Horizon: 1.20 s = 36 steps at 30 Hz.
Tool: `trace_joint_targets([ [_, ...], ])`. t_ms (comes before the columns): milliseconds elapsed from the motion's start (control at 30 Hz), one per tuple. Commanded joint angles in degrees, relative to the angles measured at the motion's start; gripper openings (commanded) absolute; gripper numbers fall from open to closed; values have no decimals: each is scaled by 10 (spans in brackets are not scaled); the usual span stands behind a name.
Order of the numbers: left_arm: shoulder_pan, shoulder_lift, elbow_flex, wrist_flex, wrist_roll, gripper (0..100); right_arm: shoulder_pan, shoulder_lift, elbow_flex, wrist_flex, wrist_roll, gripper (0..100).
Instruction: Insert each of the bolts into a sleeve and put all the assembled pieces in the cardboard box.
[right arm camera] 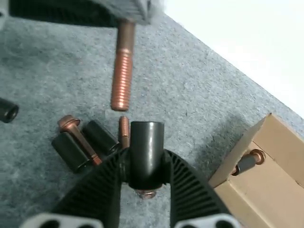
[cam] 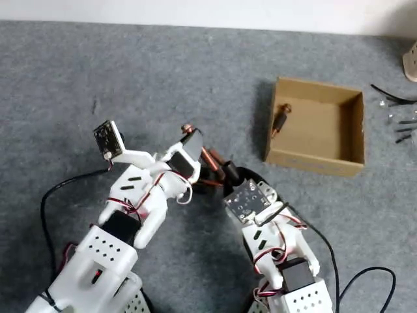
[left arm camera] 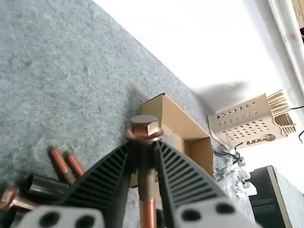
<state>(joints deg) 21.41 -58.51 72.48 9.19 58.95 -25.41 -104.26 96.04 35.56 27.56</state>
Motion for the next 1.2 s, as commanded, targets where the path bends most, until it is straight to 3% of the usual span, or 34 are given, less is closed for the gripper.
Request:
trace_joint_targets([
  [0,12,-21,-10,-18,6,5,-7,-7,53,-14,-2,5],
  [233,11,-4,1,-88,7,5,-7,-7,53,-14,-2,5],
  [500,11,136,1,-183,7,5,-6,-8,53,-14,-2,5],
  [1167,58,58,12,-161,7,5,-5,-8,53,-15,-2,5],
])
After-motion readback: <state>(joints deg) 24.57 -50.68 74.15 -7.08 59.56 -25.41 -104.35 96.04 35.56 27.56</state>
